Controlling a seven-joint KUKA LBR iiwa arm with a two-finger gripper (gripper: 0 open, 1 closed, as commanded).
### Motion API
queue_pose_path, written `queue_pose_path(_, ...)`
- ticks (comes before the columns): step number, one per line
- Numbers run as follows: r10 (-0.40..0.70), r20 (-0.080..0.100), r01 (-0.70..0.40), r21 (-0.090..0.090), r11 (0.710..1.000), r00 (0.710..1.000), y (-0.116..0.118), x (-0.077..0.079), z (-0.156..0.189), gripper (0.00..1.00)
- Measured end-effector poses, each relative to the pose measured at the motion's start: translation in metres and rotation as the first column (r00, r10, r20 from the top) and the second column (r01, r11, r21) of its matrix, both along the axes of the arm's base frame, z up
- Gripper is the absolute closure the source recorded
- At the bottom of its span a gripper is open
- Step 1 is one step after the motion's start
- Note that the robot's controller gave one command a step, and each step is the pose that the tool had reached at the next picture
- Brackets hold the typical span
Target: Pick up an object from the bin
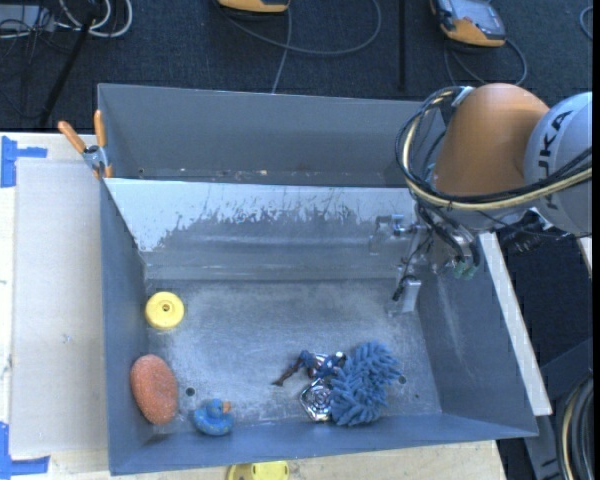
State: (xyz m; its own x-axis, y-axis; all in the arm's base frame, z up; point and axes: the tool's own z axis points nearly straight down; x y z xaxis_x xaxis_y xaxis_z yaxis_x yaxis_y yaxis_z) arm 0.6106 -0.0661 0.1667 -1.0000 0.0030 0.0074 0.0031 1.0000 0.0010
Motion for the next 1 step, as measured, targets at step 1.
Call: queue_pose_path(1, 0.001, 0.007, -0.001, -0.001, 1.000, 1.000, 0.0001, 0.0015, 0.0049, 0.00)
